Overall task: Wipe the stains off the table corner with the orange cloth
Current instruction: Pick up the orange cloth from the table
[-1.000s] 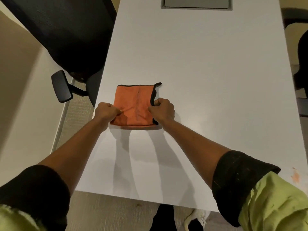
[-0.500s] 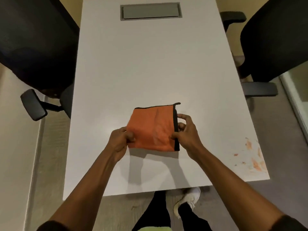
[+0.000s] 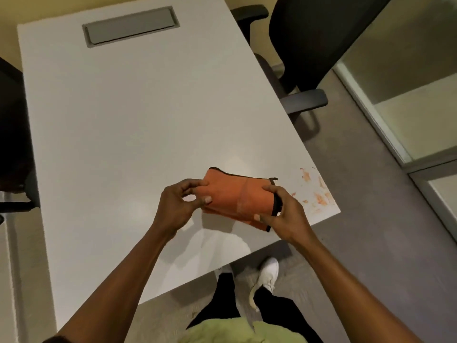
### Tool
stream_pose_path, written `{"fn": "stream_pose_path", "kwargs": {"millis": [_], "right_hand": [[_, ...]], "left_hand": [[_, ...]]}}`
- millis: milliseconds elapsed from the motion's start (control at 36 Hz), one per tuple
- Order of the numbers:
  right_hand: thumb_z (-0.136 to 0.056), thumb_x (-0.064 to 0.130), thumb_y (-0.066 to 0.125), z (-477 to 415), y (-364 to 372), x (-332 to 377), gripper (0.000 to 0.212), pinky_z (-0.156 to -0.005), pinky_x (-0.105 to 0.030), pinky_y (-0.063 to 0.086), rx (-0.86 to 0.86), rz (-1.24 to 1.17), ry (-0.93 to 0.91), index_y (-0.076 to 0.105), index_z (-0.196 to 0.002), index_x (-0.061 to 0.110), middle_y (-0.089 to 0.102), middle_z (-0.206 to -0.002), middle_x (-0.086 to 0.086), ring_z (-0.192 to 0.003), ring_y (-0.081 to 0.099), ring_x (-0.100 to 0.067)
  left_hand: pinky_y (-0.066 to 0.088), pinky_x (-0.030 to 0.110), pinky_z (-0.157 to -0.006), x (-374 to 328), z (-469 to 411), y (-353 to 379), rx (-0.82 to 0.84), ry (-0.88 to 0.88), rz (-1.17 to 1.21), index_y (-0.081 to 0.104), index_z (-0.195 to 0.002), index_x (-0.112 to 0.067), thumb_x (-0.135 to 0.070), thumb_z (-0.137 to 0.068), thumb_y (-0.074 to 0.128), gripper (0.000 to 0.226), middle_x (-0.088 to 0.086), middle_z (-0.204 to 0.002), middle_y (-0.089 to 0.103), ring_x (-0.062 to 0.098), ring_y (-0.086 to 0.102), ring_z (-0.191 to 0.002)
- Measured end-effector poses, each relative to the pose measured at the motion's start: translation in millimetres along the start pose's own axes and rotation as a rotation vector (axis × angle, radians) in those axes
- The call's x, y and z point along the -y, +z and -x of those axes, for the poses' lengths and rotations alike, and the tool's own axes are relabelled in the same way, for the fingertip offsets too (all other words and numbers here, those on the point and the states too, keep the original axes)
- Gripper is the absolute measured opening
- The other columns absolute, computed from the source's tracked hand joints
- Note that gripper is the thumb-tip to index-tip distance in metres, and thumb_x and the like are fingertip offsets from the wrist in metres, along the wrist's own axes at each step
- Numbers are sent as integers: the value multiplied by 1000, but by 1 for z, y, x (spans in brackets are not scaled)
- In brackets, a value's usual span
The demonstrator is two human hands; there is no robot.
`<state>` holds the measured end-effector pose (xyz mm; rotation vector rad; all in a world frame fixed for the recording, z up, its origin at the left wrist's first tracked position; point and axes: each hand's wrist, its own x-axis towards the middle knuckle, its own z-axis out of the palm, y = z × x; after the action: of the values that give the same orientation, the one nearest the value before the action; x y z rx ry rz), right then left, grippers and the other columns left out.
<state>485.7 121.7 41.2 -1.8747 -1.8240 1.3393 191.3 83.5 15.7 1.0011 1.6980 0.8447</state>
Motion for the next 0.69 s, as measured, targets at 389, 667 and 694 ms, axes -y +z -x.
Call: {"fn": "stream_pose_path", "kwargs": {"millis": [389, 667, 694], "right_hand": [[-68, 38, 90, 80, -39, -105, 37, -78, -33, 56, -324, 102, -126, 69, -92, 18, 57, -116, -2, -109, 57, -19], [-89, 25, 87, 113, -60, -148, 35, -70, -14, 57, -233, -242, -74, 58, -107, 32, 69, -95, 17, -88, 70, 2], [-90, 26, 86, 114, -59, -150, 35, -73, -18, 60, -224, -290, -76, 59, -112, 33, 71, -101, 16, -92, 71, 1]], "left_hand": [[55, 23, -97, -33, 28, 99, 89, 289, -466, 87, -118, -25, -24, -84, 98, 36, -17, -108, 78, 2, 70, -101], [53, 41, -117, -31, 48, 134, 231, 118, -225, 77, -114, -26, -32, -99, 84, 17, -12, -125, 80, 9, 71, -129], [55, 42, -114, -30, 50, 137, 220, 88, -209, 76, -111, -26, -32, -100, 83, 14, -10, -122, 82, 11, 73, -126]]}}
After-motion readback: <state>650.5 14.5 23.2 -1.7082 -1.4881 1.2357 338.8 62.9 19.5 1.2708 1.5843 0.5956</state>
